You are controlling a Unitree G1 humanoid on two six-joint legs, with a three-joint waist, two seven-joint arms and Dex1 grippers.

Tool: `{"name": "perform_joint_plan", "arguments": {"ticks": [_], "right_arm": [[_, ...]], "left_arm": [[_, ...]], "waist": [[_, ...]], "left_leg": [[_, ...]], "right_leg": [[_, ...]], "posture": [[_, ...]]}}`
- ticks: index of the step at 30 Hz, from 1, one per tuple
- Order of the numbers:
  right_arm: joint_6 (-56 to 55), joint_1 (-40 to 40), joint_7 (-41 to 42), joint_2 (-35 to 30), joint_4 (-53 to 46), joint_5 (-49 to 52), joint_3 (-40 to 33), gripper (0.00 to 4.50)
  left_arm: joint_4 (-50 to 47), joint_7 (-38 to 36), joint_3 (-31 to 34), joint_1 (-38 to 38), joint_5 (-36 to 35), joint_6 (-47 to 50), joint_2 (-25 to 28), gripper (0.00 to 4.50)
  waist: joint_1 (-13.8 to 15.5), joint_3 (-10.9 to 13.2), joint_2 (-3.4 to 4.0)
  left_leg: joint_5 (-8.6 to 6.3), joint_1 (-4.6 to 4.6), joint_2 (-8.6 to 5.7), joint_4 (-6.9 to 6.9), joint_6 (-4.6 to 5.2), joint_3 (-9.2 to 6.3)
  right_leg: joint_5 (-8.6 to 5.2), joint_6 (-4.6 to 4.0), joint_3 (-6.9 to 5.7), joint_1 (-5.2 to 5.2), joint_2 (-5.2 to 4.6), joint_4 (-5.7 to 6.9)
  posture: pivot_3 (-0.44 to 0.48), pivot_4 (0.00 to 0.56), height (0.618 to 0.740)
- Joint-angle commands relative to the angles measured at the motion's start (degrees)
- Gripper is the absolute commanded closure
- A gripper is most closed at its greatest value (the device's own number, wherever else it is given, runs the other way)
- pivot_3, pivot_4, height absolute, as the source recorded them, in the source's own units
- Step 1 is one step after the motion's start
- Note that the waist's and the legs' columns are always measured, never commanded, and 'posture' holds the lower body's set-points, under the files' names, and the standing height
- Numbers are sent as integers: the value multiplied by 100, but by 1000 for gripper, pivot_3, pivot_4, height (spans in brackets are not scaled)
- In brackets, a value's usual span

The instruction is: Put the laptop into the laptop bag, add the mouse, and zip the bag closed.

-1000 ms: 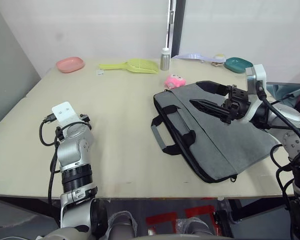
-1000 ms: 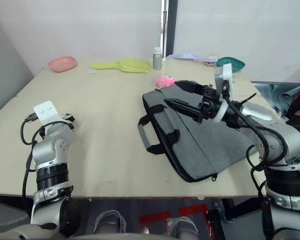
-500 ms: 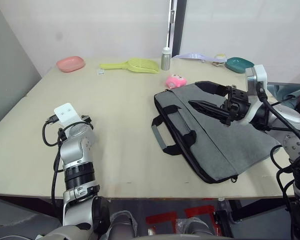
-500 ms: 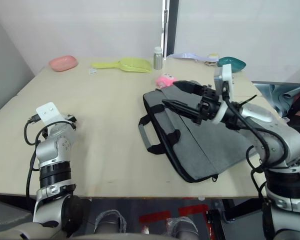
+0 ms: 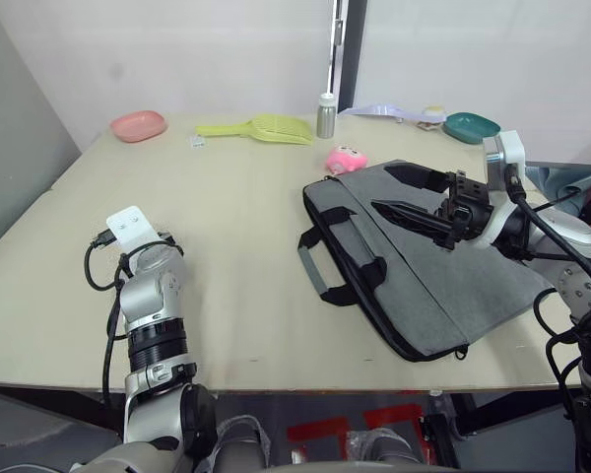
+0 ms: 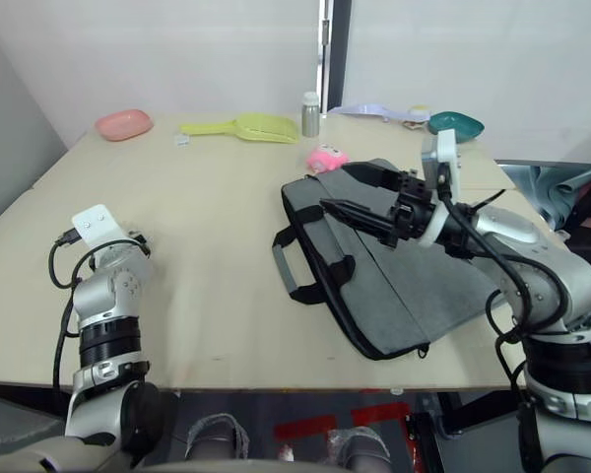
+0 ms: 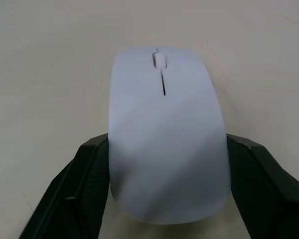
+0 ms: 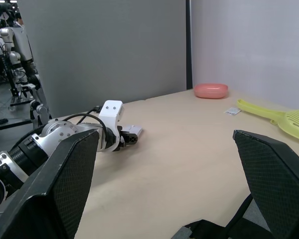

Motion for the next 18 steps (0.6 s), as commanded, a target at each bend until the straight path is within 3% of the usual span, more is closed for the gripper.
{"name": "perform_joint_plan", "arguments": {"ticks": [1, 10, 15, 18], "right_arm": [[3, -26, -17, -88, -196, 118, -155, 0], [-6, 16, -66, -58, -224, 135, -162, 0], [-31, 226, -77, -74, -291, 71, -128, 0], [-123, 315, -92, -67, -371, -105, -34, 0]], "left_arm": [[-25, 45, 32, -136, 31, -159, 119, 1716], [-338, -239, -98, -69, 9, 189, 391, 1716], [-894, -1436, -368, 136, -362, 896, 1055, 1716], [-1076, -2715, -537, 220, -833, 1137, 1795, 1716]], "waist": [[1, 0, 0], [-7, 0, 0], [0, 2, 3], [1, 3, 4]], "left_leg": [[0, 0, 0, 0, 0, 0], [0, 0, 0, -1, 0, 0], [0, -2, 0, -7, -2, -2], [0, -1, 0, -12, -5, -1]], "right_leg": [[0, 0, 0, 0, 0, 0], [0, 1, 0, -1, 0, -1], [0, 1, -4, -1, 0, -7], [0, 0, -4, -2, 0, -8]], "posture": [[0, 150, 740], [0, 150, 740], [0, 150, 740], [0, 150, 740]]}}
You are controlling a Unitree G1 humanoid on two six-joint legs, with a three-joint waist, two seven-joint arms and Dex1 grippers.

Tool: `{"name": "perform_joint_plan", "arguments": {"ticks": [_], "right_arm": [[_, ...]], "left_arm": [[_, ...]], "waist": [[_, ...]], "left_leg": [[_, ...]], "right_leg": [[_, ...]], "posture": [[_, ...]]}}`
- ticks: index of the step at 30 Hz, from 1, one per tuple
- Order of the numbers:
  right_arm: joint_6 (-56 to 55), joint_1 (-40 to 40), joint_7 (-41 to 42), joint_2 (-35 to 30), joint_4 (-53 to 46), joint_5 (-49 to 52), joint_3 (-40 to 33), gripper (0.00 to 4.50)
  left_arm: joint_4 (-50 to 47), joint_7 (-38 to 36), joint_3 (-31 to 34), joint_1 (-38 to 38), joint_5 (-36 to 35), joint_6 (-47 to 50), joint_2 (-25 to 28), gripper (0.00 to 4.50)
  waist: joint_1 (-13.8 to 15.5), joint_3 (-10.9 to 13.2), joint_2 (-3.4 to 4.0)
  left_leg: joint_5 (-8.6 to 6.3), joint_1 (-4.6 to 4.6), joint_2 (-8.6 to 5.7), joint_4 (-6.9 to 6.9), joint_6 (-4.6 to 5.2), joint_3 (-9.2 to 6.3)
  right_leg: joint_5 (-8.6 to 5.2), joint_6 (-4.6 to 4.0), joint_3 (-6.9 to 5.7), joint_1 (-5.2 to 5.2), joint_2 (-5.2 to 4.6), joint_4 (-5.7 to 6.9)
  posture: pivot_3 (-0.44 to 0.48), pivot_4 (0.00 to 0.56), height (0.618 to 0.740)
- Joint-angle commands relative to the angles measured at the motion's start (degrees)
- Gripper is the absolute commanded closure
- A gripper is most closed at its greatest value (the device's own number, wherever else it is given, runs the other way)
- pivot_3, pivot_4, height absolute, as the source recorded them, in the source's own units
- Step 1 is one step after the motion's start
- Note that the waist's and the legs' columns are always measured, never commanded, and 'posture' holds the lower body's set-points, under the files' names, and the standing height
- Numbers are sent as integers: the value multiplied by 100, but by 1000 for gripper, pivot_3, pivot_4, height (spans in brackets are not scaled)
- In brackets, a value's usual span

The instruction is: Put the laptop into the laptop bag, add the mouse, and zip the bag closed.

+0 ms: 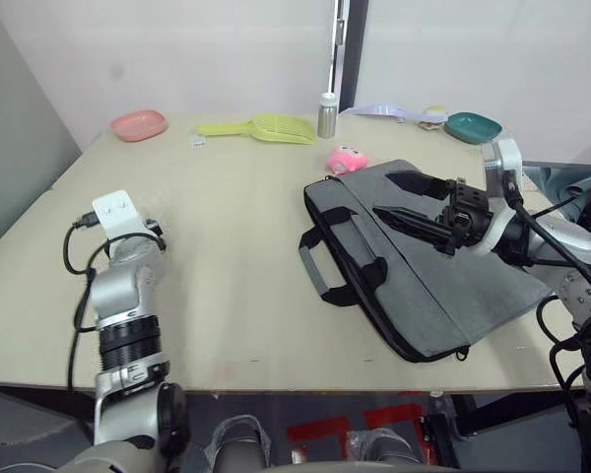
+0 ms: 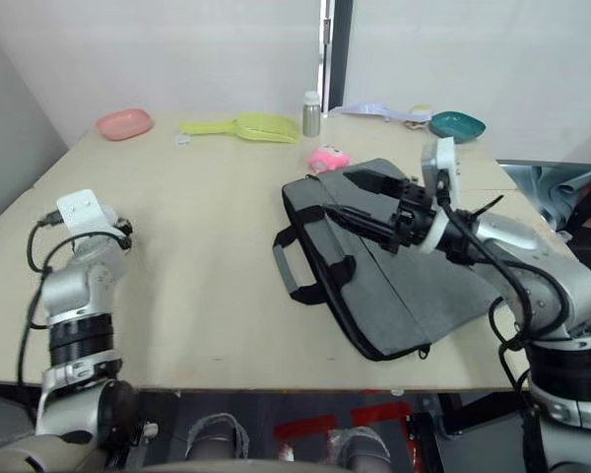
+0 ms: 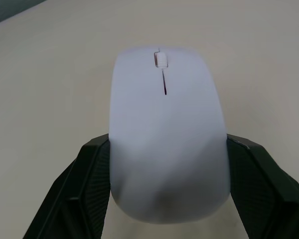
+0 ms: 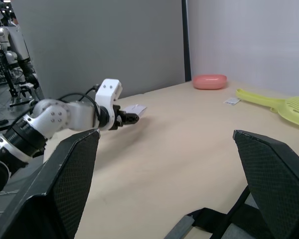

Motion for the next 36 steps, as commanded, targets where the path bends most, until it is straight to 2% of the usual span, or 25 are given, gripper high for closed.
{"name": "perform_joint_plan", "arguments": {"ticks": [1, 5, 8, 11, 13, 14, 16, 18, 20, 22, 26, 30, 36], "right_arm": [[-144, 81, -14, -31, -326, -115, -8, 0], [-321, 232, -175, -14, -506, -664, 287, 0], [-507, 328, -65, -84, -525, -1133, 596, 0], [-576, 320, -166, -171, -522, -1732, 1007, 0], [-448, 226, -588, -21, -444, -2203, 1388, 0], [-582, 205, -683, 85, -414, -2479, 1607, 0], [-691, 190, -766, 230, -384, -2790, 1857, 0], [-577, 130, -1221, 464, -222, -3292, 2159, 0], [-748, 47, -1449, 407, 10, -4233, 2813, 0], [-759, -3, -1592, 480, 178, -4681, 3132, 0], [-646, 155, -1744, 774, 261, -4941, 3228, 0], [-625, 369, -1780, 795, 331, -5260, 3242, 0], [-550, 351, -1703, 822, 421, -5525, 3242, 1869]], "left_arm": [[-366, -1428, -274, 54, -483, 109, 768, 1716], [-353, -3734, -839, 138, -1204, -88, 1692, 1716], [-541, -5079, -1070, 290, -1795, 75, 2214, 1716], [-560, -6099, -1410, 515, -1695, -668, 2645, 1716], [-447, -6784, -1403, 743, -1627, -1705, 2597, 1716], [-350, -6993, -1495, 798, -1564, -1830, 2701, 1716], [-200, -7247, -1635, 827, -1484, -1912, 2855, 1716], [-104, -7459, -1644, 785, -1615, -1822, 2884, 1716], [-83, -7583, -1702, 774, -1577, -1980, 2855, 1716], [-143, -7603, -1762, 807, -1531, -2042, 2802, 1716], [-284, -7571, -1860, 919, -1469, -2172, 2681, 1716], [-280, -7421, -1876, 890, -1431, -2298, 2538, 1716], [-397, -7343, -1961, 913, -1461, -2234, 2471, 1716]], "waist": [[4, 1, 2], [14, 3, 4], [18, 5, 8], [-2, 11, 17], [-27, 13, 21], [-35, 13, 21], [-34, 15, 24], [-36, 15, 24], [-38, 15, 24], [-23, 14, 23], [-29, 16, 25], [-25, 15, 24], [-42, 15, 24]], "left_leg": [[-1, 0, 0, -2, -2, 0], [0, 2, 0, -9, -7, 2], [-1, 3, -1, -13, -11, 5], [0, 7, -1, -23, -16, 10], [-1, 10, 0, -25, -16, 12], [-1, 12, 0, -26, -16, 14], [-1, 16, 2, -26, -17, 15], [-1, 21, 2, -26, -18, 19], [0, 27, 0, -23, -21, 29], [12, 28, -1, -23, -42, 31], [13, 28, -1, -25, -45, 34], [13, 28, 0, -24, -45, 34], [10, 65, 1, -20, -41, 51]], "right_leg": [[0, 0, 0, -1, 0, -1], [0, 0, 0, -2, 0, -4], [-1, -1, 2, -4, -1, -5], [-2, -3, 4, -8, 0, -5], [-2, -3, 6, -8, 1, -4], [-2, -3, 8, -8, 1, -2], [-2, -3, 9, -7, 3, 2], [-3, -3, 13, -8, 3, 7], [-2, -1, 23, -7, 1, 9], [-1, 0, 24, -5, -1, 9], [-1, 0, 27, -10, 1, 11], [-1, 0, 27, -8, 1, 11], [-2, -1, 48, 3, 1, 40]], "posture": [[0, 150, 740], [0, 150, 740], [0, 150, 740], [0, 150, 740], [0, 150, 740], [0, 150, 740], [0, 150, 740], [0, 150, 740], [0, 150, 740], [0, 150, 740], [0, 150, 740], [0, 150, 740], [0, 150, 740]]}}
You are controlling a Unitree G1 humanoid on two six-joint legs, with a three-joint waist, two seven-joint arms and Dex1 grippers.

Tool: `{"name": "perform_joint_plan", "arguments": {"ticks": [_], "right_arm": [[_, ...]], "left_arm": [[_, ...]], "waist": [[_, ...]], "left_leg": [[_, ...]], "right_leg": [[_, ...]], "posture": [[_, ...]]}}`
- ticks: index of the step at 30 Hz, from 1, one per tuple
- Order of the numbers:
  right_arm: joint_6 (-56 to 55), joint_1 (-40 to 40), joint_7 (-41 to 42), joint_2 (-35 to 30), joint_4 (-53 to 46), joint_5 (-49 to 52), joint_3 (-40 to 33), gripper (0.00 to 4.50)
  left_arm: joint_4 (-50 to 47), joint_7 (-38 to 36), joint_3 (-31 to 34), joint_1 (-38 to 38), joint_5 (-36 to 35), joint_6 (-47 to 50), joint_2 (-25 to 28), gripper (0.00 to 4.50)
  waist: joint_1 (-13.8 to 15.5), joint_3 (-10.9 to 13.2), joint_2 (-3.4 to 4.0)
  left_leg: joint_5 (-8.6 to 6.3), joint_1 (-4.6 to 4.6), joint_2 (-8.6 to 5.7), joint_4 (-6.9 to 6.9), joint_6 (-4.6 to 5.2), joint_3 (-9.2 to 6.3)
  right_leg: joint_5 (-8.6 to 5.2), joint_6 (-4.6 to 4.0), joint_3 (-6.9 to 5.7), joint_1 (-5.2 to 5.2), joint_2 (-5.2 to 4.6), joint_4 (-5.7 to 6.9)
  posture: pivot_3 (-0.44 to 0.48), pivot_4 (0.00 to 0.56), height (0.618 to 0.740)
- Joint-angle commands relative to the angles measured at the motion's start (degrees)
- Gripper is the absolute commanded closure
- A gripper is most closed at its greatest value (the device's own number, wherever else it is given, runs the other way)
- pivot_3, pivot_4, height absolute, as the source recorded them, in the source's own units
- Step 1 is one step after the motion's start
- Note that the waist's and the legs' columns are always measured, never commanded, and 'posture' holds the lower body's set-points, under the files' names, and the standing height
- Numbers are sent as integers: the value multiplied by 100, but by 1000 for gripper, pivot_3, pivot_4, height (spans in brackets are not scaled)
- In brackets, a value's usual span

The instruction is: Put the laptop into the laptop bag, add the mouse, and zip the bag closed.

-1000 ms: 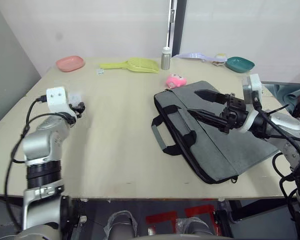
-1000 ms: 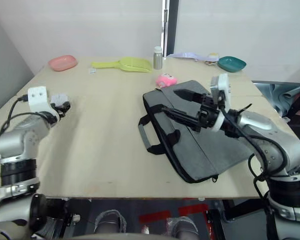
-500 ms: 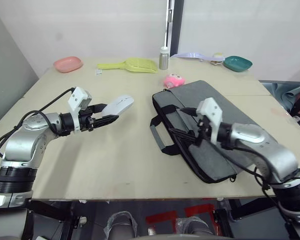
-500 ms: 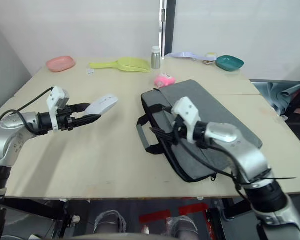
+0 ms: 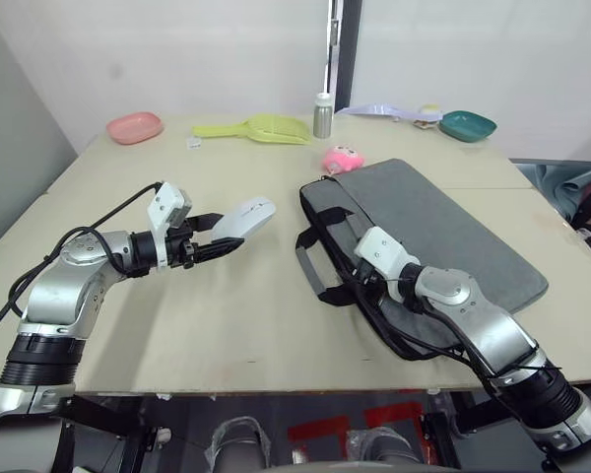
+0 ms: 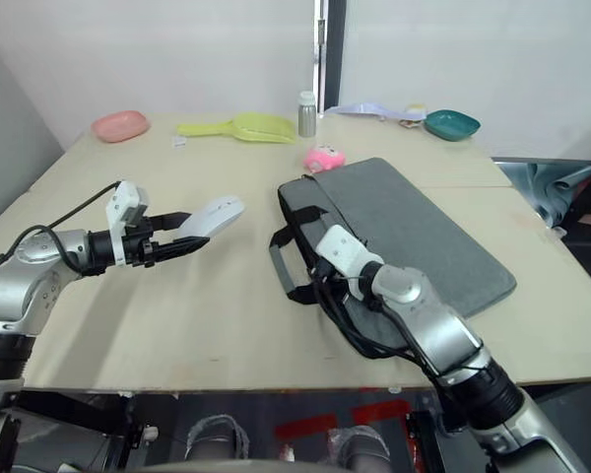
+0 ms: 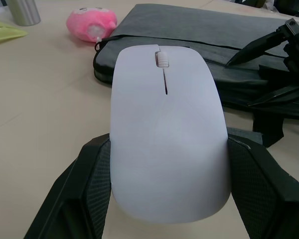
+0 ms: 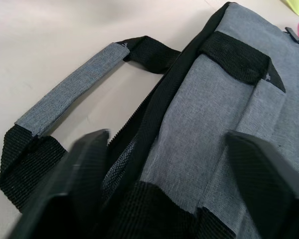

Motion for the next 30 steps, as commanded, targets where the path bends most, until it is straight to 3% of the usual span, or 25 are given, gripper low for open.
{"name": "perform_joint_plan", "arguments": {"ticks": [1, 8, 15, 21, 30], "right_arm": [[-3, -74, 41, -27, 67, -212, -38, 2224], [152, -52, 195, 18, 88, -121, -257, 4468], [783, -158, 279, 785, -231, 1086, -1362, 4468], [2003, -991, 257, 1168, -403, 2483, -2484, 4468], [3297, -2014, -127, 1654, -530, 4212, -3466, 4468]], "left_arm": [[-258, 87, -22, -17, -5, -55, -56, 1716], [-409, 237, -11, 64, -81, 27, -146, 1716], [-583, -10, -16, 215, -282, 158, -43, 1716], [-570, -275, -317, 240, -67, 21, 15, 1716], [-5, -153, -972, -377, 442, -480, -593, 1716]], "waist": [[0, 0, 0], [16, -1, -2], [-9, -1, -1], [-44, 2, 4], [-54, 6, 11]], "left_leg": [[0, 2, 0, 2, 0, 0], [-2, 8, 0, 20, 5, 0], [-10, 12, 1, 27, 18, 2], [-9, 17, 1, 27, 19, 4], [4, 15, 4, 18, -3, 8]], "right_leg": [[0, 0, 1, 0, 0, 4], [0, 0, 6, 3, -1, 26], [-2, -3, 11, -3, 1, 46], [-2, -4, 13, -4, 1, 52], [-5, -10, 14, -10, 7, 50]], "posture": [[0, 150, 740], [0, 150, 740], [0, 150, 740], [0, 150, 740], [0, 150, 740]]}}
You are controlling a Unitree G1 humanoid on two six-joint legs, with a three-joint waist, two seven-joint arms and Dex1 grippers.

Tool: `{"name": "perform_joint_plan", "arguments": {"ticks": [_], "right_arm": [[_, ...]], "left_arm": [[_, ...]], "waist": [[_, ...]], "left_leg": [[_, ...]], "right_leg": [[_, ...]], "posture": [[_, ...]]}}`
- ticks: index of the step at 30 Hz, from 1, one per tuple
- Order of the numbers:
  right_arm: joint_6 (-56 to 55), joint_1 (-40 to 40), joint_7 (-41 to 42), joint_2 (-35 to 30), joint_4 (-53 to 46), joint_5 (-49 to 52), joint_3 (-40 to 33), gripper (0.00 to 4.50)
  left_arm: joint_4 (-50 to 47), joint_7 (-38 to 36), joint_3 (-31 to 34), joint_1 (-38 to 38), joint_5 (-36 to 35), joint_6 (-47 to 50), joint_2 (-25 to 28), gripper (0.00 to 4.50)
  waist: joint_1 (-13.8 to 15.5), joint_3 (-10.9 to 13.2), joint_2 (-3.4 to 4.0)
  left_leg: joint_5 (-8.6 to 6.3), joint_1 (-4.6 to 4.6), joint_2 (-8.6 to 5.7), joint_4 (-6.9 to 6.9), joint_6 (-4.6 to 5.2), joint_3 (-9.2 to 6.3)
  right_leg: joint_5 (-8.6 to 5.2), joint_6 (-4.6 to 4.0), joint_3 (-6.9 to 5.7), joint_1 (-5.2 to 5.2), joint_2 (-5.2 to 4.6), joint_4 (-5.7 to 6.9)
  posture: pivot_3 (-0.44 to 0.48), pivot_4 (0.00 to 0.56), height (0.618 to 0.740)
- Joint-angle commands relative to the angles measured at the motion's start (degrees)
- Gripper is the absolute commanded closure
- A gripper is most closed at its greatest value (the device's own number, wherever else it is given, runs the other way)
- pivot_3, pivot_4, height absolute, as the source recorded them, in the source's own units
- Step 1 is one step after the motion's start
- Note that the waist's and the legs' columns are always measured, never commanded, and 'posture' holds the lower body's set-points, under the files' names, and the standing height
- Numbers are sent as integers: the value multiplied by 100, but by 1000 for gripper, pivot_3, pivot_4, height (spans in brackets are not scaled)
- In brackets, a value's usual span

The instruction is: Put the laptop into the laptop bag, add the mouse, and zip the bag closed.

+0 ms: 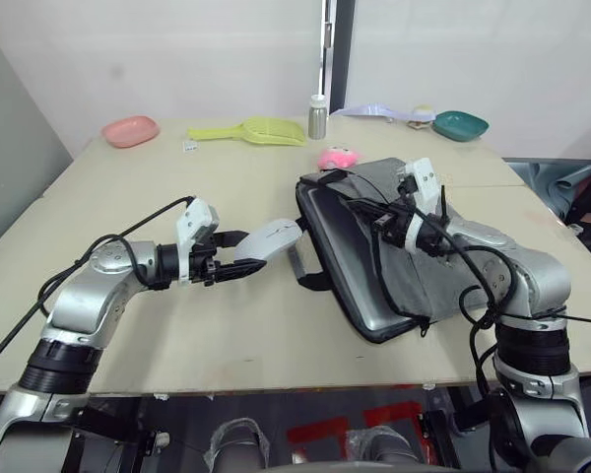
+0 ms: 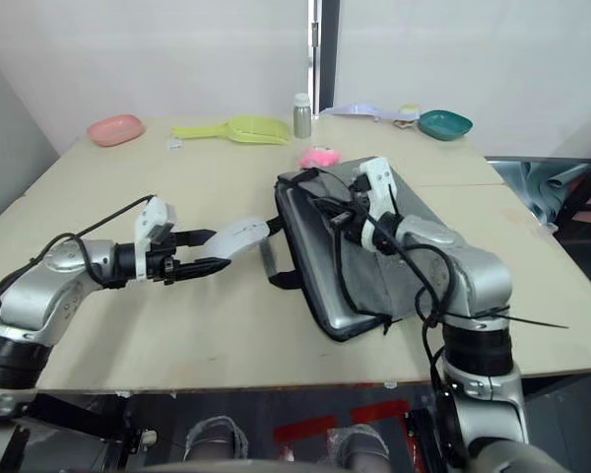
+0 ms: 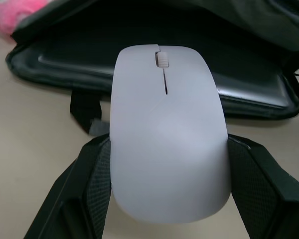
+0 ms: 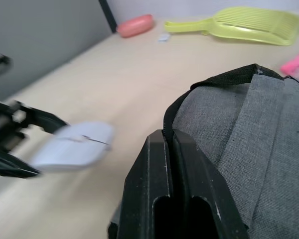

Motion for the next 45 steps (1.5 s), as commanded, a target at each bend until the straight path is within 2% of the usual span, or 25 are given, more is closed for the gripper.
{"name": "perform_joint_plan", "arguments": {"ticks": [1, 9, 16, 26, 28, 29, 30, 34, 38, 43, 45], "right_arm": [[164, -451, -154, 188, -388, 727, -361, 4468], [265, -1096, -962, 349, -136, 1283, -847, 4468], [345, -1179, -1374, 376, -216, 1792, -892, 4468], [216, -1139, -1721, 333, -244, 2168, -805, 4468], [198, -1124, -1756, 341, -244, 2215, -787, 4500], [187, -1105, -1760, 339, -244, 2232, -772, 4500], [173, -1079, -1754, 329, -232, 2239, -754, 4500], [131, -1043, -1763, 294, -207, 2270, -716, 4500], [62, -923, -1635, 115, -105, 2182, -666, 4500], [-32, -846, -1563, 14, -69, 2166, -596, 4500], [-62, -783, -1489, -38, -81, 2129, -518, 4500]], "left_arm": [[172, 83, -202, -268, 211, -316, -268, 1716], [1103, 655, -894, -1091, 985, -722, -1338, 1716], [2109, 1278, -1156, -1773, 1571, -1042, -2214, 1716], [2723, 1498, -1074, -2167, 1743, -1256, -2790, 1716], [2779, 1595, -971, -2185, 1678, -1289, -2895, 640], [2791, 1636, -946, -2190, 1665, -1290, -2938, 292], [2811, 1660, -944, -2201, 1680, -1295, -2969, 42], [2845, 1675, -953, -2218, 1719, -1312, -2998, 42], [2435, 1640, -731, -2102, 1483, -1192, -2887, 42], [1390, 1126, -402, -1578, 902, -596, -2320, 42], [942, 813, -193, -1343, 545, -227, -1921, 42]], "waist": [[0, 0, 0], [98, 1, 1], [128, 1, 1], [136, 1, 2], [137, 2, 2], [140, 2, 2], [143, 2, 2], [142, 2, 2], [146, 2, 1], [116, 2, 2], [112, 3, 3]], "left_leg": [[0, 0, 0, 0, -1, 0], [6, -9, 0, 4, -8, -2], [8, -20, -2, 3, -9, -4], [9, -25, -2, 0, -7, -6], [9, -25, -2, 0, -7, -6], [9, -25, -2, 1, -7, -6], [9, -25, -3, 1, -7, -6], [9, -25, -3, 1, -6, -6], [9, -25, -3, 1, -6, -7], [8, -24, -2, -3, -7, -6], [8, -23, -2, -3, -7, -6]], "right_leg": [[0, 0, 0, 0, 0, -1], [1, 2, -2, 0, -2, -2], [6, 7, -4, -4, -2, -6], [5, 5, -6, -9, -2, -7], [5, 5, -6, -9, -2, -6], [5, 5, -6, -9, -2, -6], [6, 5, -6, -9, -2, -6], [6, 5, -6, -9, -2, -6], [6, 5, -6, -9, -2, -7], [4, 3, -7, -10, -2, -6], [4, 2, -7, -10, -2, -6]], "posture": [[0, 150, 740], [0, 150, 740], [0, 150, 740], [0, 150, 740], [0, 150, 740], [0, 150, 740], [0, 150, 740], [0, 150, 740], [0, 150, 740], [0, 150, 740], [0, 150, 740]]}}
